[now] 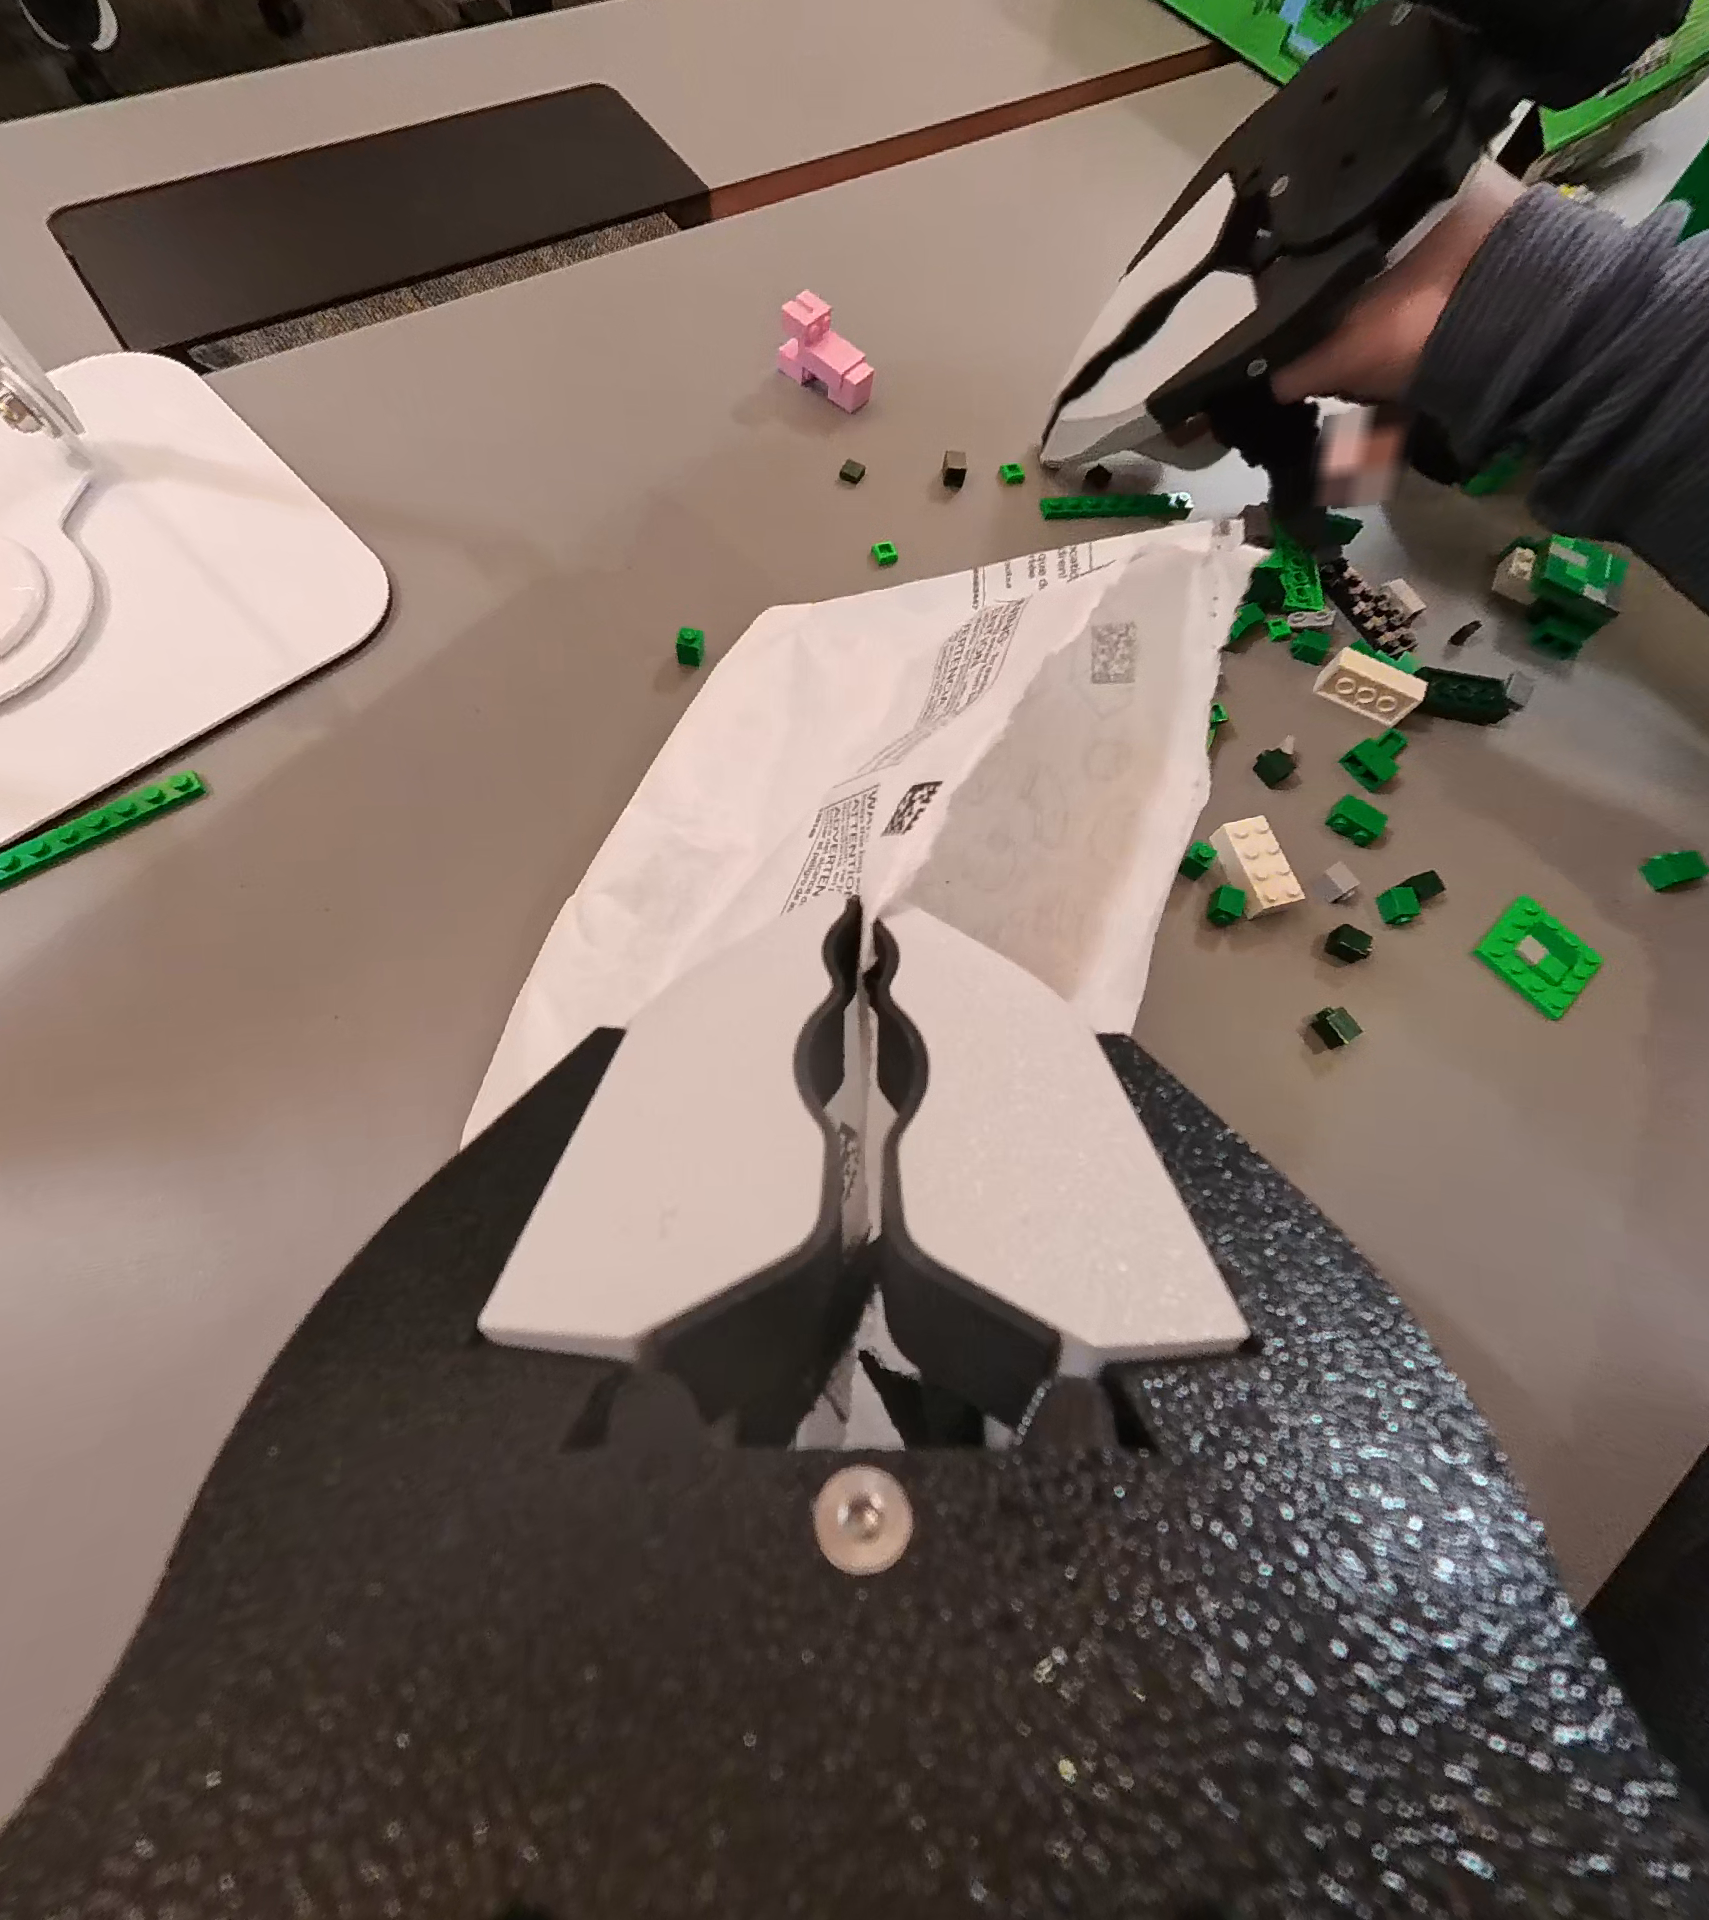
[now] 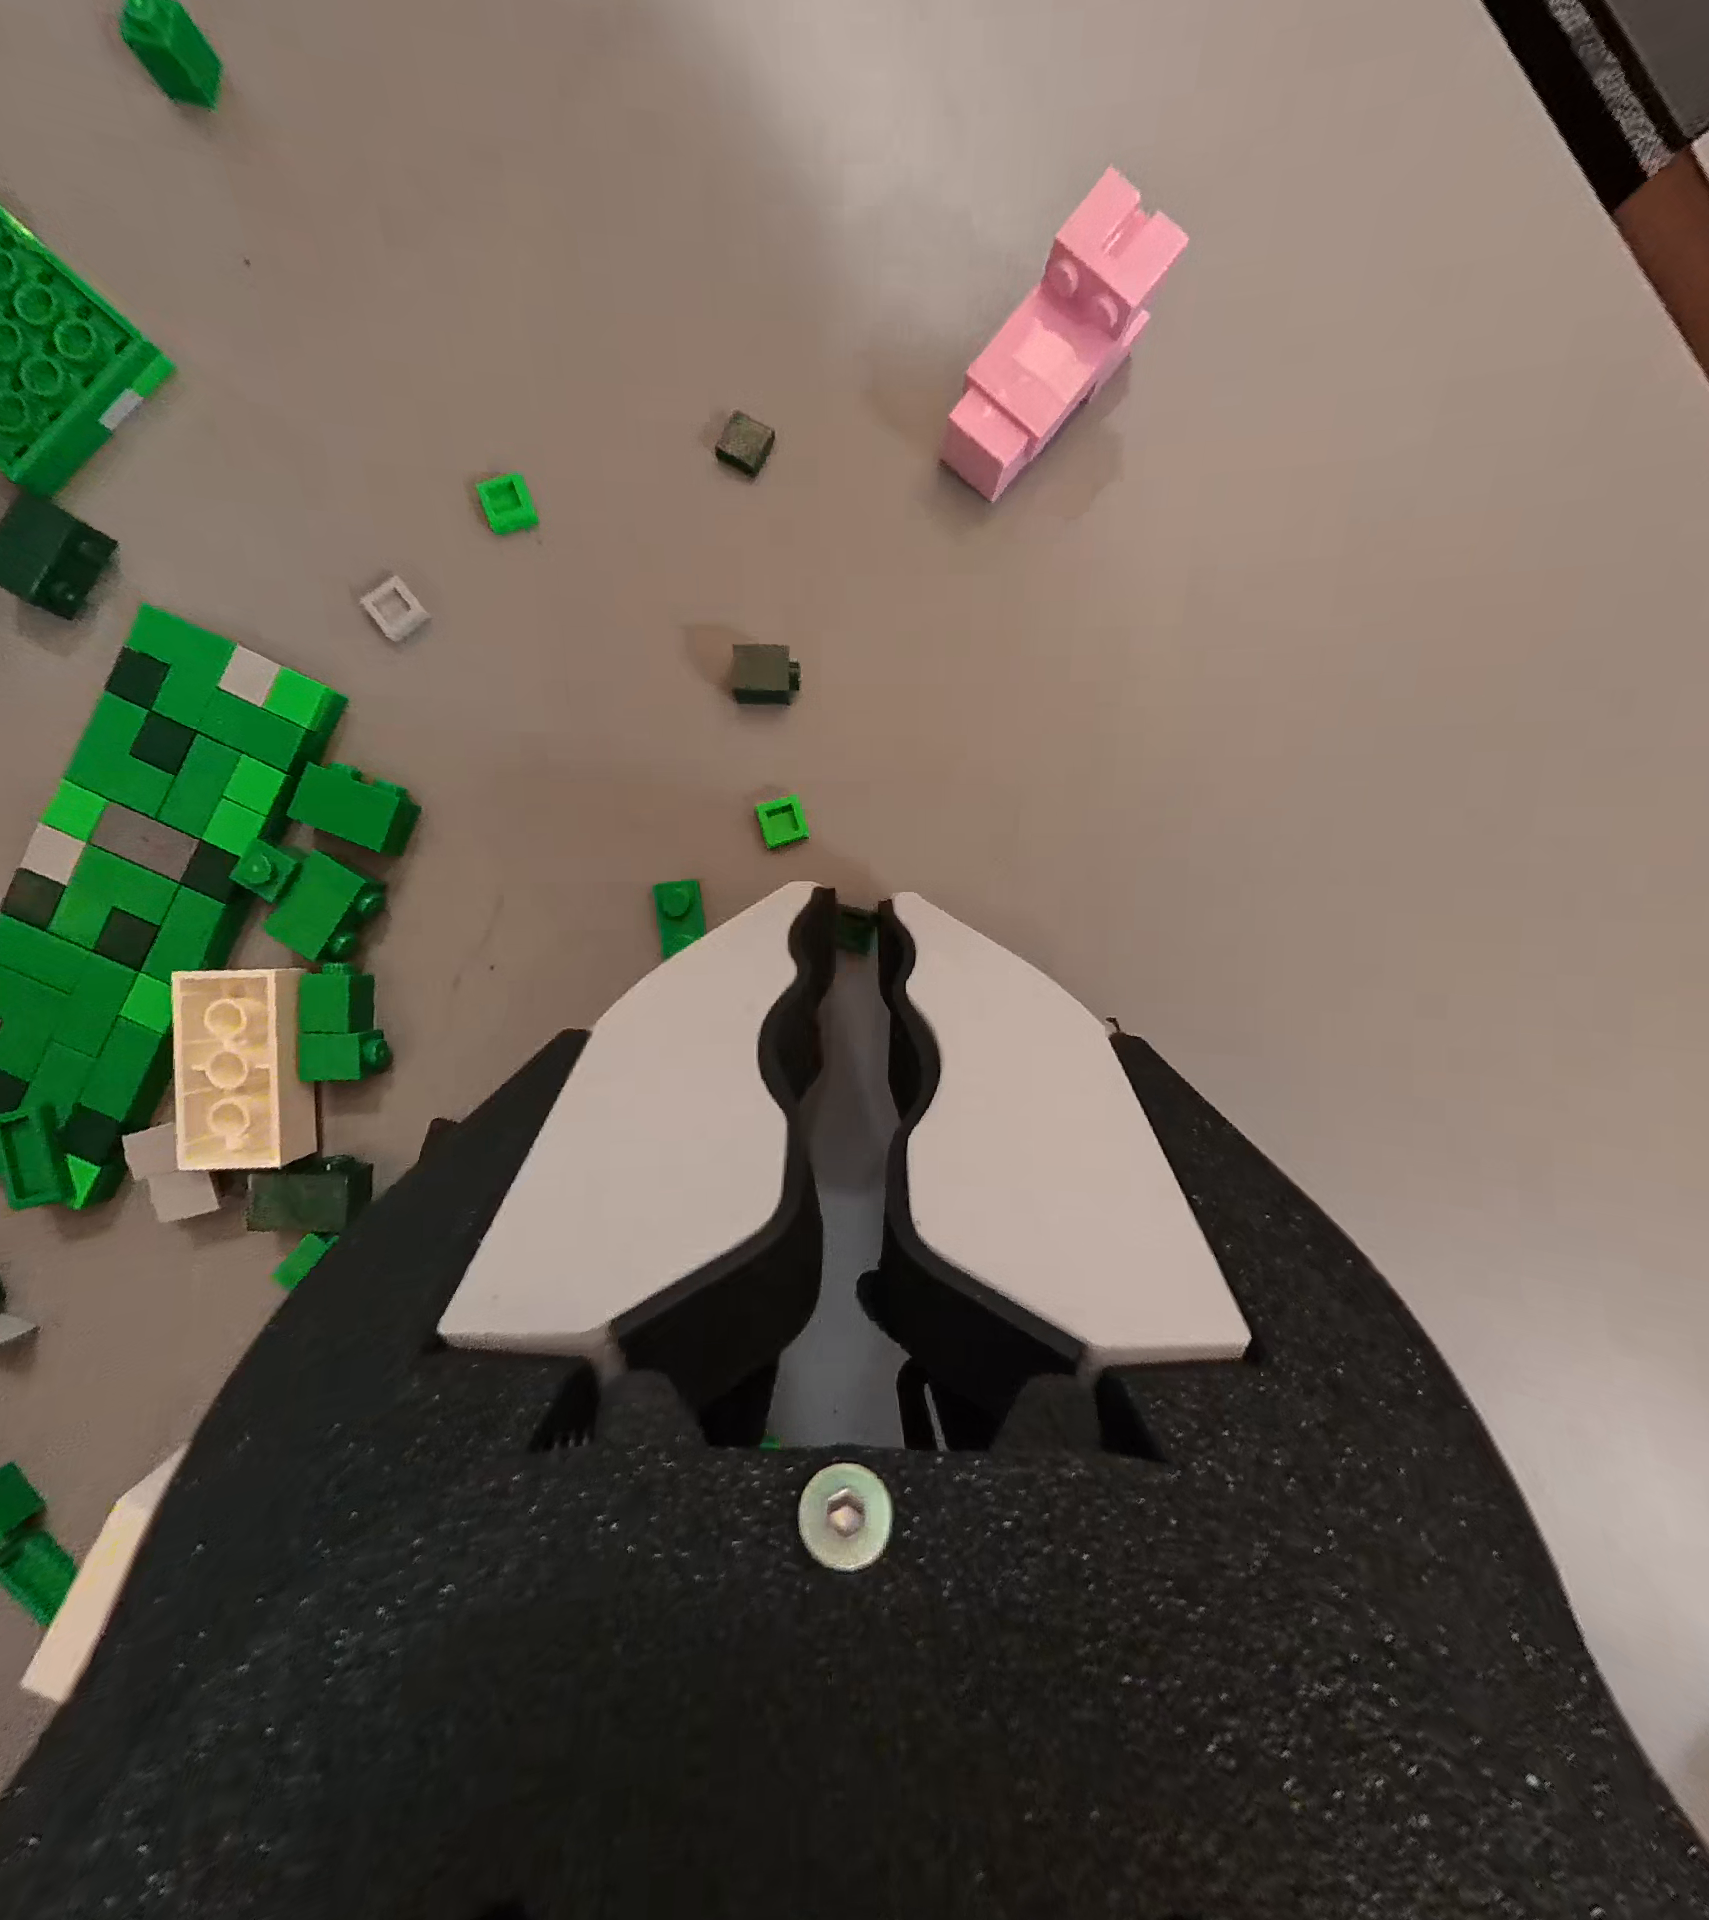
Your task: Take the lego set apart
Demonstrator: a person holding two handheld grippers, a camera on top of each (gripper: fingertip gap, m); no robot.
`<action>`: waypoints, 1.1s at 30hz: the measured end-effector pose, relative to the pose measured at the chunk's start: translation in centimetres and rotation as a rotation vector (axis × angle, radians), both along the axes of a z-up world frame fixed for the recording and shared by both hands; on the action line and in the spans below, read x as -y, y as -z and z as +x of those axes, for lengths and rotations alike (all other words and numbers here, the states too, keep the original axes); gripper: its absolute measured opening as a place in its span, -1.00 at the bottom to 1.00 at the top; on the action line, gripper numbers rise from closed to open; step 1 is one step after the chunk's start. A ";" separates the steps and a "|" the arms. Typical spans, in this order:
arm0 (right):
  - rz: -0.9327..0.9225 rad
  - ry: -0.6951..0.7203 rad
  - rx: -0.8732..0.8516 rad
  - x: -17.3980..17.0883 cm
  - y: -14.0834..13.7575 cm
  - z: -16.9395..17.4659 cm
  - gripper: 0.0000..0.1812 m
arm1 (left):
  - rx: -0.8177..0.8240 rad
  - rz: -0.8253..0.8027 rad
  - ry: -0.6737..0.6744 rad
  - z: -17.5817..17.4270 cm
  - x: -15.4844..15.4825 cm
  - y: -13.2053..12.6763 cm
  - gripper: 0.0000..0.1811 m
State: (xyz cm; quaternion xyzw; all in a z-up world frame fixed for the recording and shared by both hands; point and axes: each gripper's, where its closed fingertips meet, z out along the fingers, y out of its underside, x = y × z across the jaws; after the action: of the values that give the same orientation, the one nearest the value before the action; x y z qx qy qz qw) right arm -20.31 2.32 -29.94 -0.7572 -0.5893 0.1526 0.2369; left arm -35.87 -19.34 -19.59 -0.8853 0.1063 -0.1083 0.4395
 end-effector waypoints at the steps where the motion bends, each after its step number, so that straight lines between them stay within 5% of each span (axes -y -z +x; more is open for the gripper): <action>1: 0.011 -0.009 0.005 0.0 0.0 0.0 -0.93 | 0.000 0.001 0.000 0.0 0.0 0.0 -1.00; 9: 0.378 -0.325 -0.134 3.7 -4.6 -1.2 -0.93 | 0.007 0.021 -0.007 -0.2 0.2 -0.6 -1.00; 18: 0.553 -0.724 -0.562 20.3 -17.3 -7.7 -0.93 | -0.007 0.022 -0.025 0.2 -0.1 -0.7 -1.00; 26: 0.713 -0.812 -0.379 22.5 -14.7 -11.5 -0.92 | -0.006 0.021 -0.012 1.0 -0.1 -1.0 -1.00; 33: 0.683 -0.803 -0.429 22.4 -15.3 -11.1 -0.85 | -0.004 0.027 -0.003 1.2 -0.2 -1.1 -1.00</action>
State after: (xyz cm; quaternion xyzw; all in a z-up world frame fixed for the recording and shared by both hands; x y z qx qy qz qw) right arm -31.42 -20.03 -14.64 -0.3065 -0.7855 0.1817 0.5059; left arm -34.64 -19.16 -18.47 -0.8796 0.1073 -0.1046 0.4515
